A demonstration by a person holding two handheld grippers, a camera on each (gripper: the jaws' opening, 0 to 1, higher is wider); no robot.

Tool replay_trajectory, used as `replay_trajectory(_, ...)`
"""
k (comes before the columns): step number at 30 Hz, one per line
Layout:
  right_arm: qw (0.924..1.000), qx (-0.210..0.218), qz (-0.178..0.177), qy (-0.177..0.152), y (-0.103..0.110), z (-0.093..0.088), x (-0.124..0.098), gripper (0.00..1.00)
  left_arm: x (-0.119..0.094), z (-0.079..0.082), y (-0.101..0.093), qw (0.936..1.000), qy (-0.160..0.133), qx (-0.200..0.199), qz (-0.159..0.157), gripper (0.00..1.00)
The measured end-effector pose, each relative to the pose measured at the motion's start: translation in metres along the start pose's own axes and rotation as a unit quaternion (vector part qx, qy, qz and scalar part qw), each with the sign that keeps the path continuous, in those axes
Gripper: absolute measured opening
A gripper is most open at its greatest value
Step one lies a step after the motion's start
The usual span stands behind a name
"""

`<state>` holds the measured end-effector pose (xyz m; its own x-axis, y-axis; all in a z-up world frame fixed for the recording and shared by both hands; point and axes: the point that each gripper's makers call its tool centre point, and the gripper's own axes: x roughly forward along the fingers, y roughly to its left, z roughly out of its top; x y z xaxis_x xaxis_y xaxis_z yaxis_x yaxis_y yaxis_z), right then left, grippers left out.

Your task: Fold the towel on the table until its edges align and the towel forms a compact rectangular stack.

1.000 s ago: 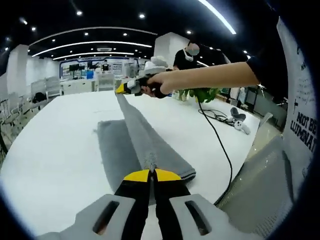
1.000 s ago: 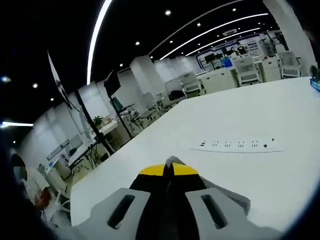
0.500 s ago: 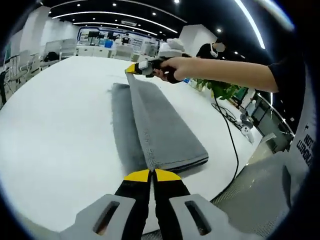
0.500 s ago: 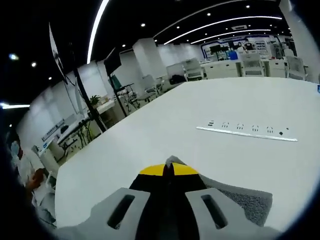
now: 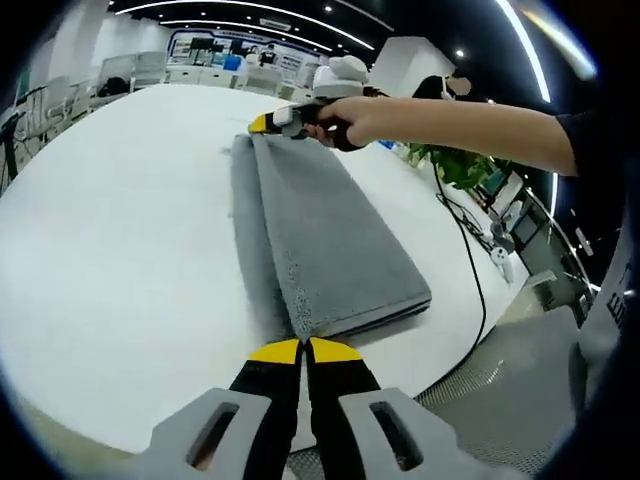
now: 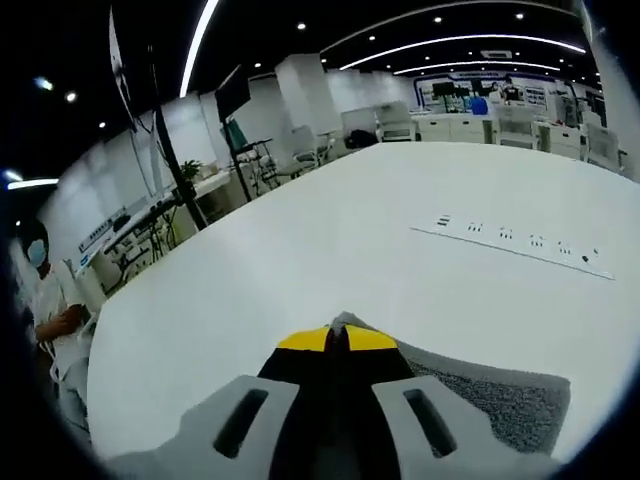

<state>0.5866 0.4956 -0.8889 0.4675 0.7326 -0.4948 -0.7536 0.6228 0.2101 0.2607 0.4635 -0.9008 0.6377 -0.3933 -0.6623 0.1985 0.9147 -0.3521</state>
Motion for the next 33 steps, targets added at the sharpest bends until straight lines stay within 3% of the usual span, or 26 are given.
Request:
replay_trajectory(1,1.0000,-0.003,0.001,0.002,0.002,0.000,-0.001,0.06,0.000,-0.001,0.001,1.0000,-0.003,-0.003,-0.004,0.02)
replay_trajectory(2,1.0000,-0.004,0.003,-0.001,0.005,0.002,-0.005,0.09,-0.002,0.009,-0.008,0.9991,-0.027,0.003,-0.031,0.03)
replay_trajectory(3,1.0000,-0.004,0.004,-0.005,0.006,0.004,-0.009,0.14,-0.004,0.013,-0.014,0.9986,-0.032,0.000,-0.041,0.04)
replay_trajectory(7,0.9998,-0.006,-0.015,-0.010,-0.008,0.012,-0.023,0.24,-0.013,0.019,-0.012,0.9988,-0.014,0.016,-0.043,0.30)
replay_trajectory(9,0.9997,-0.005,-0.020,-0.012,-0.010,0.016,-0.036,0.26,-0.014,0.027,-0.010,0.9978,-0.020,0.031,-0.055,0.34)
replay_trajectory(11,0.9996,-0.011,-0.025,-0.006,-0.011,0.014,-0.050,0.29,-0.014,0.040,-0.012,0.9953,-0.033,0.030,-0.086,0.36)
replay_trajectory(13,0.9996,-0.009,-0.028,-0.002,-0.012,0.011,-0.057,0.32,-0.013,0.051,-0.008,0.9948,-0.038,0.038,-0.086,0.39)
replay_trajectory(15,0.9994,-0.007,-0.033,0.004,-0.015,0.005,-0.068,0.32,-0.010,0.062,-0.001,0.9935,-0.035,0.068,-0.084,0.40)
replay_trajectory(20,0.9988,-0.011,-0.046,0.010,-0.018,-0.003,-0.098,0.32,0.003,0.087,0.013,0.9925,-0.029,0.086,-0.082,0.41)
replay_trajectory(23,0.9976,-0.014,-0.067,0.013,-0.025,-0.011,-0.117,0.32,0.012,0.095,0.016,0.9895,-0.014,0.110,-0.092,0.40)
replay_trajectory(33,0.9947,0.003,-0.100,0.021,-0.029,-0.036,-0.152,0.33,0.042,0.126,0.028,0.9839,-0.021,0.159,-0.079,0.38)
